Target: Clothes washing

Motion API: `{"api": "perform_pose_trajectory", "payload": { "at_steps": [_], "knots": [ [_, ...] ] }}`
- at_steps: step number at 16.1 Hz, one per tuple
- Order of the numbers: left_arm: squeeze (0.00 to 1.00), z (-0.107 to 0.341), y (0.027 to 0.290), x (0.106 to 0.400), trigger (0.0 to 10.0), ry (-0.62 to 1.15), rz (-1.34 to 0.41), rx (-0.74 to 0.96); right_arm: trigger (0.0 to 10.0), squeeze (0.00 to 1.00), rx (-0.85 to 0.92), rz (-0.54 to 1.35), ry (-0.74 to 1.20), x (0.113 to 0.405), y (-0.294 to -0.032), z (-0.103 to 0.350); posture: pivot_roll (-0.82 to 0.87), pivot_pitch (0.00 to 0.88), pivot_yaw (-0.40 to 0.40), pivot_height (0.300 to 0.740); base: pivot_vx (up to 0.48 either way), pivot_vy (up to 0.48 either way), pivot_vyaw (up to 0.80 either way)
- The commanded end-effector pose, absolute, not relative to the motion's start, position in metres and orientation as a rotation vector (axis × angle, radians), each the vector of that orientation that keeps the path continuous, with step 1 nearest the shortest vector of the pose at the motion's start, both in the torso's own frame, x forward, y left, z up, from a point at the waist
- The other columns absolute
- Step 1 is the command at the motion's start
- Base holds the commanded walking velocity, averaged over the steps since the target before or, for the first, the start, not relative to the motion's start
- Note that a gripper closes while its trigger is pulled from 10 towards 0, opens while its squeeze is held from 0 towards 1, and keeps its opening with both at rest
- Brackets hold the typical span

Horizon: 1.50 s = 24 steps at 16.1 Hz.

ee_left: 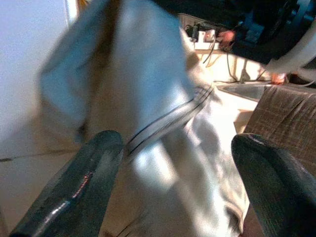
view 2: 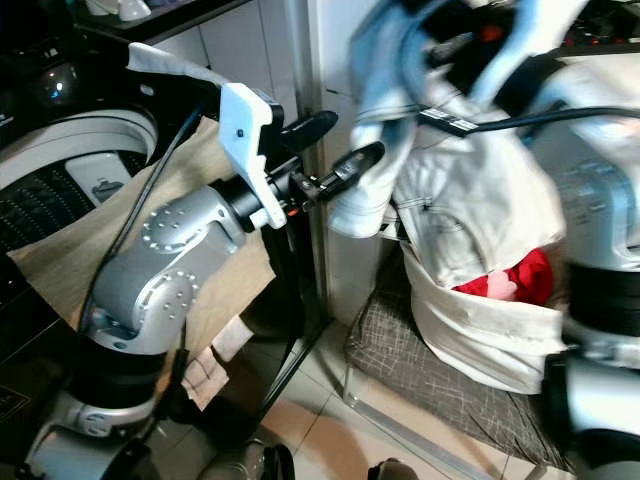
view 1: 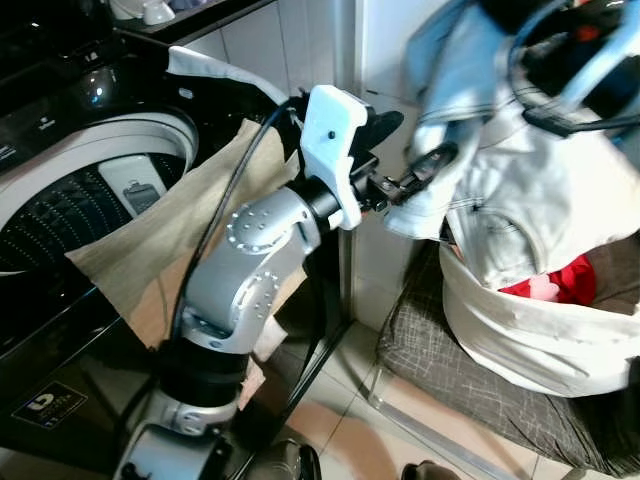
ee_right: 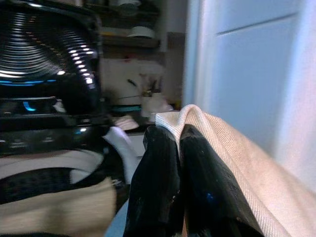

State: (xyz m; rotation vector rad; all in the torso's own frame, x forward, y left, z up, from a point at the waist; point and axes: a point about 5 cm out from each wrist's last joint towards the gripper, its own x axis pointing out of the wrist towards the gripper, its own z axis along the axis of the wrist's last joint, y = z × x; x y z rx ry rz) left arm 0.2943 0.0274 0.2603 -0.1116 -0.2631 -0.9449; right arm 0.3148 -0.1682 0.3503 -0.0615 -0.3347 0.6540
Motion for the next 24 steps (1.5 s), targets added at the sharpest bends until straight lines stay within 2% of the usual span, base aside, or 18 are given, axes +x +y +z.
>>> {"api": "perform_pose_trajectory", "payload": {
  "at_steps": [1,4,5,7,11,15,16,17,24],
  "knots": [
    [1.00,0.257,0.026,0.294,10.0,-0.239,-0.943,-0.095,0.0,0.00,-0.068,0.713,-0.370,0.305,-0.155,0.356,-0.06,0.026,0.079,0.740,0.000,0.000,0.00],
    [1.00,0.248,0.030,0.301,10.0,-0.158,-0.902,-0.155,0.0,0.00,-0.036,0.746,-0.358,0.300,-0.145,0.355,-0.06,0.028,0.086,0.740,0.000,0.000,0.00],
    [0.00,0.243,0.031,0.305,10.0,-0.127,-0.876,-0.141,0.0,0.00,-0.026,0.756,-0.357,0.298,-0.143,0.355,-0.06,0.028,0.086,0.740,0.000,0.000,0.00],
    [0.00,0.235,0.035,0.312,10.0,-0.077,-0.805,-0.073,0.0,0.00,-0.019,0.773,-0.356,0.294,-0.139,0.355,-0.06,0.030,0.090,0.740,0.000,0.000,0.00],
    [0.00,0.228,0.050,0.327,10.0,-0.031,-0.652,-0.058,0.0,0.00,0.022,0.788,-0.366,0.286,-0.140,0.360,-0.06,0.027,0.096,0.740,0.000,0.000,0.00],
    [0.00,0.229,0.053,0.329,10.0,-0.037,-0.643,-0.047,0.0,0.00,0.026,0.762,-0.374,0.286,-0.149,0.364,-0.06,0.026,0.099,0.740,0.000,0.000,0.00],
    [0.00,0.230,0.053,0.328,2.4,-0.043,-0.654,-0.057,0.0,0.00,0.027,0.760,-0.373,0.286,-0.149,0.364,-0.06,0.026,0.100,0.740,0.000,0.000,0.00],
    [0.00,0.233,0.050,0.326,0.0,-0.056,-0.689,-0.100,0.0,0.00,0.027,0.757,-0.371,0.285,-0.150,0.364,-0.06,0.025,0.101,0.740,0.000,0.000,0.00],
    [0.00,0.235,0.050,0.325,0.0,-0.055,-0.726,-0.144,0.0,0.00,0.016,0.739,-0.359,0.286,-0.151,0.361,-0.06,0.018,0.107,0.740,0.000,0.000,0.00]
  ]
}}
